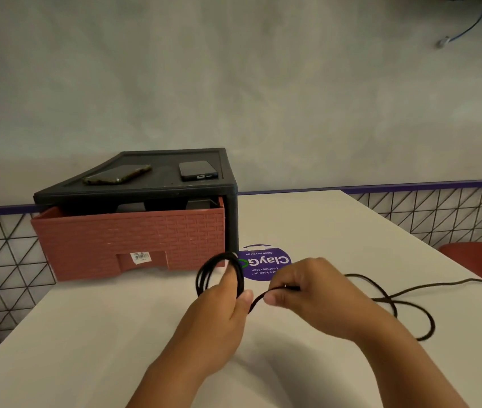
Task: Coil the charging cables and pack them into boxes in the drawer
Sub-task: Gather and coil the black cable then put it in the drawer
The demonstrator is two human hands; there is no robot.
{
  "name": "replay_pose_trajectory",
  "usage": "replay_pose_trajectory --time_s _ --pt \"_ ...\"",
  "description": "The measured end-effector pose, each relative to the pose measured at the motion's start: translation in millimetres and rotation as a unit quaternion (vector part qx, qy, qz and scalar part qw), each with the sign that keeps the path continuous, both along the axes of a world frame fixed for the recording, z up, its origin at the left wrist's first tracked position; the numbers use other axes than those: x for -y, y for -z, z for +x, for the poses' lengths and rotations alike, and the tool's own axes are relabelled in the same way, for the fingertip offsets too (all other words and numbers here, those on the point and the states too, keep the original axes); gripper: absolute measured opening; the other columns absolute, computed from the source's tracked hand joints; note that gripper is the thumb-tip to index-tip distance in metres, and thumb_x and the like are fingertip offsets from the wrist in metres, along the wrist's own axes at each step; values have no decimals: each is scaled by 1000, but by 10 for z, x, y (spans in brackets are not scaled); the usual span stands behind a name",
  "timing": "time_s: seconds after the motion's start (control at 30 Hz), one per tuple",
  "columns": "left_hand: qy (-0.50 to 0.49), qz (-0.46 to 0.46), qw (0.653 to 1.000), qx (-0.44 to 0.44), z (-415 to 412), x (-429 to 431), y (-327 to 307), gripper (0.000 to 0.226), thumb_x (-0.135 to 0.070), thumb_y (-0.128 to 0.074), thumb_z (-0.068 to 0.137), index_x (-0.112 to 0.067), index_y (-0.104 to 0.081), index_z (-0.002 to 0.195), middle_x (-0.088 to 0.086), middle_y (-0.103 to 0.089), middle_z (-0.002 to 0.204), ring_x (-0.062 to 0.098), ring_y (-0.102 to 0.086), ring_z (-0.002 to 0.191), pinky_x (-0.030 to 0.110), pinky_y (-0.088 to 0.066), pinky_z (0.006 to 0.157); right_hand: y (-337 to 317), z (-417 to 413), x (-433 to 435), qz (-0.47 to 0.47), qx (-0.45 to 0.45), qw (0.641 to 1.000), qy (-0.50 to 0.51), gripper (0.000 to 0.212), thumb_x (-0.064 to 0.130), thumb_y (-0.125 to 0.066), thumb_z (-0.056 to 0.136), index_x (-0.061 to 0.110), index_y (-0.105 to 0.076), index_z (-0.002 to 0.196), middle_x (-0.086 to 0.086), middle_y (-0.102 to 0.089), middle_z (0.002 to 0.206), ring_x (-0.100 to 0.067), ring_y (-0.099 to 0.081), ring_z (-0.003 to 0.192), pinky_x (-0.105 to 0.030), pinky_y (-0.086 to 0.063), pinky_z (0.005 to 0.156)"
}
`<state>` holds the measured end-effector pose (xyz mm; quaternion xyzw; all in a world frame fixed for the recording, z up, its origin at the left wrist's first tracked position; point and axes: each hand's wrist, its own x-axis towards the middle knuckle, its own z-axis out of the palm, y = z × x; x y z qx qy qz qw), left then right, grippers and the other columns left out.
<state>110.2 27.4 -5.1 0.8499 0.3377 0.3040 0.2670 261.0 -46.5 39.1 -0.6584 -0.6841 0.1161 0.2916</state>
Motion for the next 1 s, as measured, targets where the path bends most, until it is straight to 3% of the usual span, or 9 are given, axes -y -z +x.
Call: replay_pose_trajectory --time_s 0.07,0.17,0.3,0.43,0.6,0.7,0.87,0.93,1.0 --pt "67 -113 989 69 10 34 -15 21 -39 -39 96 -36 -53 111 -18 -54 62 5 -46 59 23 -45 61 -21 43 9 61 -33 997 20 14 32 -70 80 30 -66 66 7 -64 68 -7 -56 67 -20 -42 58" --pt "111 -221 959 138 34 96 -78 47 -46 -52 86 -1 -59 100 -13 -36 46 4 -30 45 15 -27 47 3 188 13 165 -60 983 60 21 32 -73 75 35 -62 57 16 -58 55 -3 -52 58 -13 -35 50" --pt "141 -215 954 154 17 115 -156 19 -37 -63 64 -18 -63 68 -11 -39 47 7 -31 43 14 -29 45 129 404 -47 272 37 953 127 44 61 -54 77 19 -69 75 19 -53 58 0 -53 59 -12 -37 50" --pt "172 -328 899 234 -30 131 -174 23 -39 -64 56 -17 -62 60 -8 -29 37 8 -24 35 18 -31 43 244 491 -117 333 90 920 188 43 48 -42 86 17 -71 81 10 -52 62 4 -37 59 -13 -31 61" --pt "205 -429 805 356 -54 95 -197 52 -58 -84 44 -13 -66 65 -9 -23 40 4 -19 33 19 -32 40 377 482 -186 290 11 934 210 35 41 -48 91 14 -70 89 15 -41 60 -3 -43 58 -18 -29 52" --pt "192 -462 764 408 -71 47 -219 57 -60 -84 42 -12 -64 67 -11 -24 40 2 -20 31 19 -33 38 405 436 -215 230 -2 954 190 24 34 -51 91 17 -67 86 9 -52 63 -6 -48 60 -21 -34 53" --pt "100 -477 690 535 -97 -1 -290 47 -50 -42 83 -7 -61 87 -10 -21 38 1 -19 28 15 -30 35 439 259 -287 77 -38 992 89 26 32 -50 95 12 -62 83 8 -48 57 -9 -40 56 -25 -32 57" --pt "94 -477 660 573 -121 -22 -312 53 -48 -43 81 -4 -62 103 -8 -22 39 3 -21 29 14 -32 36 459 115 -317 46 -13 998 43 25 30 -48 96 11 -63 99 16 -60 69 -3 -52 65 -22 -40 63" --pt "109 -482 624 605 -150 -49 -319 60 -44 -56 72 1 -58 113 -7 -25 41 4 -24 30 15 -36 38 480 -24 -332 20 19 1000 14 25 27 -46 97 10 -60 108 1 -67 93 -16 -59 87 -31 -45 77"
